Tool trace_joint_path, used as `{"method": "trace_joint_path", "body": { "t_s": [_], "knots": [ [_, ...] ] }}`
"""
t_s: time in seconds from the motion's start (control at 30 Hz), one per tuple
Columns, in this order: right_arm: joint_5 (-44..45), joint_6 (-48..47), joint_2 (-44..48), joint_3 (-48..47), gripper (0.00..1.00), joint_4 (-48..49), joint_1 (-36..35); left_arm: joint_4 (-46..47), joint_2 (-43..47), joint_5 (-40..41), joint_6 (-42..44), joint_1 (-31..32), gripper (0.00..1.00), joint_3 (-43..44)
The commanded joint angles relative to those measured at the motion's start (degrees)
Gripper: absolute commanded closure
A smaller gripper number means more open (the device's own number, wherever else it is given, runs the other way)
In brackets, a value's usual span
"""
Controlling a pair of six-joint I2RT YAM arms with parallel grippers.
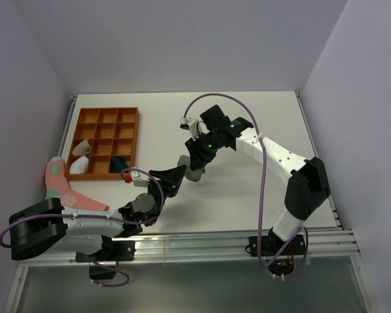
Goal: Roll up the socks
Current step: Pick up the sock at the center of the board, then adjust the sock.
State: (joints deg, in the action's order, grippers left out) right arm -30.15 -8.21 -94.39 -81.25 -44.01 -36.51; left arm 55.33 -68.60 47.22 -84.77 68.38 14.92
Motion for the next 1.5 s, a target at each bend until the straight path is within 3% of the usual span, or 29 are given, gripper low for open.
{"method": "trace_joint_path", "body": {
  "t_s": [0.0,0.63,1.47],
  "knots": [
    [2.4,1.1,3.0,-0.7,0.91,2.3,-0.7,-1.3,0.6,-1.4,1.9,-0.3,0.43,1.8],
    [3.3,2.1,7.8,0.6,0.91,3.5,-4.1,2.6,-2.4,-4.5,0.7,-3.5,0.39,2.4],
    [-16.5,-1.2,2.7,-6.1,0.89,-7.8,-5.1,10.8,-3.1,-6.7,6.3,-6.8,0.40,2.0]
  ]
}}
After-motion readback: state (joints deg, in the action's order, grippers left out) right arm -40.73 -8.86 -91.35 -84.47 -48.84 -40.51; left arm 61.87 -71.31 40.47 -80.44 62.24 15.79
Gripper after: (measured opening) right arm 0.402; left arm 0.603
